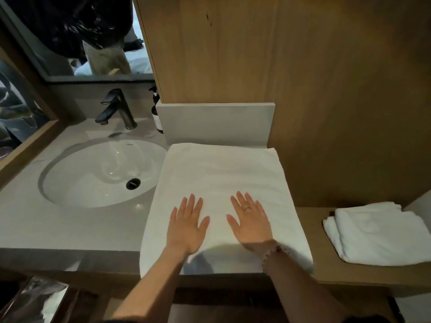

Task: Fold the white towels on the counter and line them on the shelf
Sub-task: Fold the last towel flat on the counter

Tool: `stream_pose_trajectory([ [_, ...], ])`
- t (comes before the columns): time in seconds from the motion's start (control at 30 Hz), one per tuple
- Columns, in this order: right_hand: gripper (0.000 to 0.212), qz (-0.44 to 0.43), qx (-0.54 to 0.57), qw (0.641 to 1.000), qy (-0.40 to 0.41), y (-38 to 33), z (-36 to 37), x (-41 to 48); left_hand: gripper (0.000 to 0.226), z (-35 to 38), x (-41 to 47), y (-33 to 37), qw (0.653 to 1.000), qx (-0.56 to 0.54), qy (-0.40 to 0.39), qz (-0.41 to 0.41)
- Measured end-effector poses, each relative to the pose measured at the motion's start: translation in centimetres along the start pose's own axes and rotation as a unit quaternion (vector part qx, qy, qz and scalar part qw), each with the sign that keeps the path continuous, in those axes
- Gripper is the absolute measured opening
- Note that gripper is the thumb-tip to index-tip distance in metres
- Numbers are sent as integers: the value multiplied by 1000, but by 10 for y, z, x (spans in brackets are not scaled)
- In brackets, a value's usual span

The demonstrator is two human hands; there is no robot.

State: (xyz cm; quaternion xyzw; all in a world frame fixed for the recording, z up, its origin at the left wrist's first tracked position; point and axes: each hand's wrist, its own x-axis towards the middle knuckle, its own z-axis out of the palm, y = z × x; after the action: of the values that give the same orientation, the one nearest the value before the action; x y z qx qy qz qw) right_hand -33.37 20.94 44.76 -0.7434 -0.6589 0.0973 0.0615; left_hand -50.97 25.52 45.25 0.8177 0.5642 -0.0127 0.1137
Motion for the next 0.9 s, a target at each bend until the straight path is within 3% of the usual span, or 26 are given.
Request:
stream_pose_trajectory([
  [0.13, 60, 105, 12, 994, -14, 46, -15, -4, 58, -8, -4, -28, 997, -19, 6, -73],
  [0.27, 58, 237, 85, 966, -59, 69, -23, -10, 58, -10, -6, -40, 994, -14, 10, -112],
  [0.33, 59, 247, 52, 965, -66, 73, -28, -6, 59, -13, -3, -34, 991, -3, 5, -136],
  [0.43, 61, 216, 6, 976, 27, 66, -40, 9, 60, -21, 11, -17, 988, -6, 8, -157],
  [0.53, 59, 138, 16, 987, 85, 41, -47, 27, 57, -33, 31, -1, 995, -14, 10, -93],
  [0.7, 56, 41, 3, 997, 61, 0, -38, 76, 55, -43, 83, 23, 999, 33, 3, 38],
  [0.83, 53, 2, -43, 999, 25, -19, -16, 106, 56, -33, 115, 18, 996, 55, -17, 63],
  [0.9, 64, -22, -20, 1000, -9, -13, -3, 113, 57, -27, 127, 13, 996, 41, -36, 67],
])
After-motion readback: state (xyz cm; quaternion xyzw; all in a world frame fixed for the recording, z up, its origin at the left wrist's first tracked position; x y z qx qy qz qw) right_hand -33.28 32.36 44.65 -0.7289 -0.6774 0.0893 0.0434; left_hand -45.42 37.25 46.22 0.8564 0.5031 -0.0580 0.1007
